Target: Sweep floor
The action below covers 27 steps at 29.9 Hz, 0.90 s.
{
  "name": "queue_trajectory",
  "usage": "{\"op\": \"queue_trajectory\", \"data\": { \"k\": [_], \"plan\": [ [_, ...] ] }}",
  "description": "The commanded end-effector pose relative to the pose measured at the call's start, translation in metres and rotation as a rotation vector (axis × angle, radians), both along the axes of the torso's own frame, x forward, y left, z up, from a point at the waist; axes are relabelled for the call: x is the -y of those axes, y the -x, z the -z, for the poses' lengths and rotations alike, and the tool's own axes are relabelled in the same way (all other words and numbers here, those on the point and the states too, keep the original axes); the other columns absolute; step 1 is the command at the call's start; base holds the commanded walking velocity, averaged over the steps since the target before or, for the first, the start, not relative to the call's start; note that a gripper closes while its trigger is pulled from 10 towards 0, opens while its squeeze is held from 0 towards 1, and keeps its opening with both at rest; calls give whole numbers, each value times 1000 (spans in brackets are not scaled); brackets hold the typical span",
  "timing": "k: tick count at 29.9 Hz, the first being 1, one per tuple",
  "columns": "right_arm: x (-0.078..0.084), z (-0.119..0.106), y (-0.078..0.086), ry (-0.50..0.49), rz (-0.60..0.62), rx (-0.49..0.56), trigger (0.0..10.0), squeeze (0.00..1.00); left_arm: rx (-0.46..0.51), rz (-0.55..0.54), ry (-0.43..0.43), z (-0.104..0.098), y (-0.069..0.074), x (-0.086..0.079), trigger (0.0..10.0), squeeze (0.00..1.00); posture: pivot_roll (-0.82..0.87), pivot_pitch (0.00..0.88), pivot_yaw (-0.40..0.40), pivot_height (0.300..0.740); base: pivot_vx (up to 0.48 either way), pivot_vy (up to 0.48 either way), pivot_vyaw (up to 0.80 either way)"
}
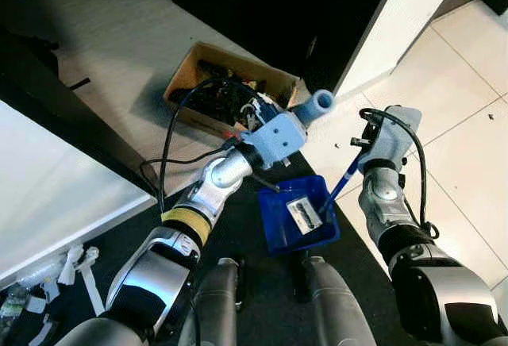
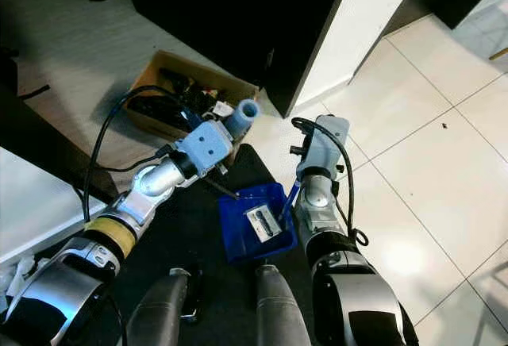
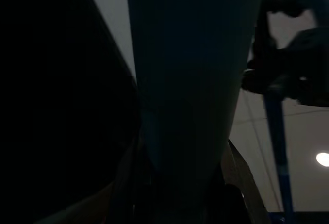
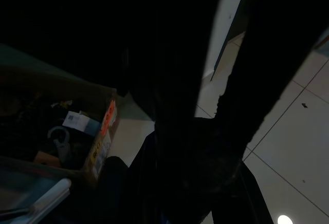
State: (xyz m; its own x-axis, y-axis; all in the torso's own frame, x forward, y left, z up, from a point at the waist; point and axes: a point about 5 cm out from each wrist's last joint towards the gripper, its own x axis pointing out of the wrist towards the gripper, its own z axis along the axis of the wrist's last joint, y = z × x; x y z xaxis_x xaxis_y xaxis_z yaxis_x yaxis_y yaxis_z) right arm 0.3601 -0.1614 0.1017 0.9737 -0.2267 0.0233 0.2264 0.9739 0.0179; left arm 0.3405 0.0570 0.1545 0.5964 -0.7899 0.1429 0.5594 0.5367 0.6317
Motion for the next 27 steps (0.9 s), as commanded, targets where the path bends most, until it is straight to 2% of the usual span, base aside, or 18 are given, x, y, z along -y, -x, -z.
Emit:
{"op": "queue_trajectory", "data": {
  "k": [1,3,7,10,11,16,20,24,27],
  "plan": [
    [0,32,15,17,-12,-137,10000,0,13,154,-121,6,13,3,10000,0,-1,323,-33,740,0,0,0],
    [0,31,15,16,-13,-136,10000,0,-15,210,-193,8,16,-3,10000,0,0,319,-32,740,0,0,0],
    [-1,31,14,15,-14,-135,10000,0,-83,282,-252,8,21,-11,10000,0,5,313,-32,740,0,0,0],
    [-1,31,14,15,-15,-134,10000,0,-100,300,-263,7,22,-12,10000,0,5,313,-32,740,0,0,0],
    [-2,30,13,14,-18,-135,10000,0,-141,349,-298,7,27,-14,10000,0,8,310,-36,740,0,0,0],
    [-3,29,13,13,-22,-134,10000,0,-176,388,-337,6,30,-16,10000,0,7,310,-37,740,0,0,0],
    [-3,27,11,12,-22,-129,10000,0,-220,440,-401,-7,33,-21,10000,0,6,313,-38,740,0,0,0],
    [-2,26,11,13,-20,-128,10000,0,-249,469,-392,-22,34,-22,10000,0,6,313,-38,740,0,0,0],
    [-1,26,11,14,-17,-129,10000,0,-265,500,-333,-38,38,-16,10000,0,6,313,-38,740,0,0,0]
  ]
}}
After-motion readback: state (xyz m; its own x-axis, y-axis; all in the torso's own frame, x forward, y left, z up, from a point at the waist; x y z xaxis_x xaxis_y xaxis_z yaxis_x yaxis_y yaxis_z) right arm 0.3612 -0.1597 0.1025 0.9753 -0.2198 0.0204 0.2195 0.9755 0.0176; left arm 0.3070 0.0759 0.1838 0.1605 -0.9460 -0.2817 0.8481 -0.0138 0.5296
